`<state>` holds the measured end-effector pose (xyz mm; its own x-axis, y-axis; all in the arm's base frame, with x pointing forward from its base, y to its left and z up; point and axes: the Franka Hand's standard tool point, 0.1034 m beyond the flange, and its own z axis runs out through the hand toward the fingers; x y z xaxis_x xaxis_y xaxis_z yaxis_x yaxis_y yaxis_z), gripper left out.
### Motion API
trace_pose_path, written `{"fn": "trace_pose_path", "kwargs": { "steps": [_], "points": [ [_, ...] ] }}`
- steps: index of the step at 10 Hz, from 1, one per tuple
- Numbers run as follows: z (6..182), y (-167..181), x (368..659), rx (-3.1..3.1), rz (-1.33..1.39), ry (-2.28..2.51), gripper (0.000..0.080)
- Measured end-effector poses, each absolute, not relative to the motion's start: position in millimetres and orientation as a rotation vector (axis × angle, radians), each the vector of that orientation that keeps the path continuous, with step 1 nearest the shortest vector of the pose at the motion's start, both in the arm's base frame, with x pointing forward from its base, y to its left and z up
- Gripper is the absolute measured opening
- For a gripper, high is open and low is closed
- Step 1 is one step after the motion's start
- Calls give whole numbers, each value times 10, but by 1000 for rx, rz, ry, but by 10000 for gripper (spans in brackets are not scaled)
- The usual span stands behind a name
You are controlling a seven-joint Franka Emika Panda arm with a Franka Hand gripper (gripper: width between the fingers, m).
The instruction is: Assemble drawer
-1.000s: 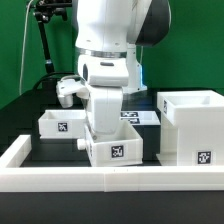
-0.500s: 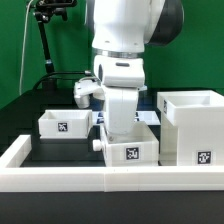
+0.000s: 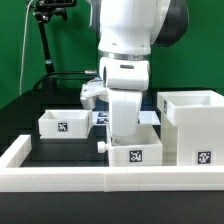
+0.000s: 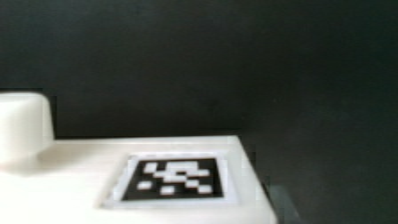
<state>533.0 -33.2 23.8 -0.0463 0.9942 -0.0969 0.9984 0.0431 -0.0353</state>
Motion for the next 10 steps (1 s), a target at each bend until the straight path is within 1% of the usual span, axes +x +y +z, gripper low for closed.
{"fn": "trace_pose_path", "kwargs": {
  "steps": [3, 6, 10],
  "points": [
    [223, -304, 5335, 2134, -142, 2241, 42],
    [224, -269, 5426, 2123, -130, 2245, 42],
    [162, -175, 5423, 2121, -99, 2243, 42]
  ]
}}
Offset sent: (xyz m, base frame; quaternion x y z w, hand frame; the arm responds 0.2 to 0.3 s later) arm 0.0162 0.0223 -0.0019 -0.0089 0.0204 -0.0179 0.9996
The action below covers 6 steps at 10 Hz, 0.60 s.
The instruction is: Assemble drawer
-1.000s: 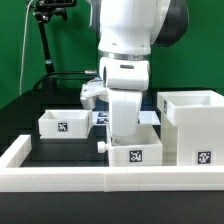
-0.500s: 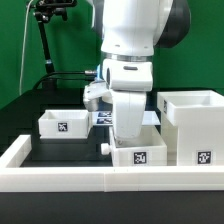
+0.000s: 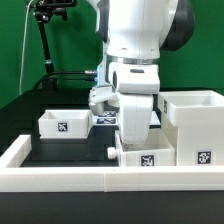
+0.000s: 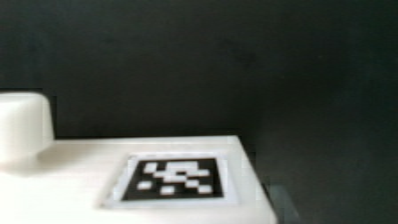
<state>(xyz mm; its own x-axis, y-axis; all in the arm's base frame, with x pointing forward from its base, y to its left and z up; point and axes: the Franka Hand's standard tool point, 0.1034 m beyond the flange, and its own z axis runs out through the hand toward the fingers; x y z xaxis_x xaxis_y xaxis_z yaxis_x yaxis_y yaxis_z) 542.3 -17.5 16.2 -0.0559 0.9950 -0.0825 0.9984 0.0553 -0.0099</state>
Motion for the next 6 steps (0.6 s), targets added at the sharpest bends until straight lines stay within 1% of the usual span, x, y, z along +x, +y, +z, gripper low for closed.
{"fn": "trace_pose_path", "kwargs": {
  "steps": [6],
  "points": [
    [141, -154, 5419, 2113, -65, 2233, 42]
  ]
}}
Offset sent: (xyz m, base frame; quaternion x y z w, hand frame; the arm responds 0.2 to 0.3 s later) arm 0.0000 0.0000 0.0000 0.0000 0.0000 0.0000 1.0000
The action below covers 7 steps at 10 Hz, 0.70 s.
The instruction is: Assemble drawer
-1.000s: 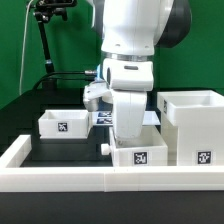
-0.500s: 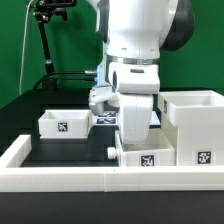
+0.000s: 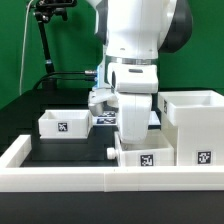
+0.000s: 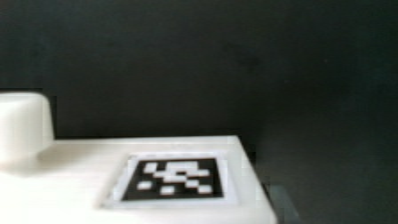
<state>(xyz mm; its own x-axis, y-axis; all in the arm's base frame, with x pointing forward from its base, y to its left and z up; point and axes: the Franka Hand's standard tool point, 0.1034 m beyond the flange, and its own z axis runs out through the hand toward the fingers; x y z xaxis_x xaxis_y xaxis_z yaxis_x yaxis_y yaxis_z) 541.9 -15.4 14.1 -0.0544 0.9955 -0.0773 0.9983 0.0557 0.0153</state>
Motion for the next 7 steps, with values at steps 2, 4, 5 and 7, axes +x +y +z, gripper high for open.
{"fn": "trace_pose_path", "kwargs": {
  "steps": [2, 4, 5, 7],
  "points": [
    [132, -87, 5428, 2115, -50, 2227, 42],
    [127, -86, 5425, 2129, -63, 2221, 42],
    [124, -86, 5422, 2134, -64, 2217, 42],
    [121, -98, 5417, 2137, -65, 2216, 42]
  ]
}}
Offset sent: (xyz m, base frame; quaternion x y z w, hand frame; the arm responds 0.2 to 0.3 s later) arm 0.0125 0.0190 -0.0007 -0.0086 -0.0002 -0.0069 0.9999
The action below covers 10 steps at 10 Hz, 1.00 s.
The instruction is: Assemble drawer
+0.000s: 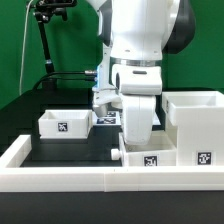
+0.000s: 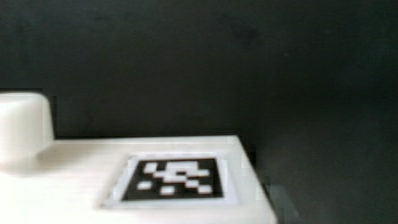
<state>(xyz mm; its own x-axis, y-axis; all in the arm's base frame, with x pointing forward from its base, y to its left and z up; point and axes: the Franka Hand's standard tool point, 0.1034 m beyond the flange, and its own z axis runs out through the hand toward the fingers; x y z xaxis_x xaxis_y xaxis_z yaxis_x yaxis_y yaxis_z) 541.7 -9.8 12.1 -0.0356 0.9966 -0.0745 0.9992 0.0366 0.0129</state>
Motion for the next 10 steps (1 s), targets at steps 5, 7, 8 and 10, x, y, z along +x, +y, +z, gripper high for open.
{"fn": "trace_pose_path", "kwargs": {
  "steps": [5, 7, 8, 10],
  "points": [
    [89, 8, 5395, 2265, -62, 2085, 42],
    [78, 39, 5380, 2300, -66, 2049, 42],
    [79, 49, 5375, 2310, -69, 2040, 42],
    [79, 44, 5375, 2311, -69, 2039, 42]
  ]
}}
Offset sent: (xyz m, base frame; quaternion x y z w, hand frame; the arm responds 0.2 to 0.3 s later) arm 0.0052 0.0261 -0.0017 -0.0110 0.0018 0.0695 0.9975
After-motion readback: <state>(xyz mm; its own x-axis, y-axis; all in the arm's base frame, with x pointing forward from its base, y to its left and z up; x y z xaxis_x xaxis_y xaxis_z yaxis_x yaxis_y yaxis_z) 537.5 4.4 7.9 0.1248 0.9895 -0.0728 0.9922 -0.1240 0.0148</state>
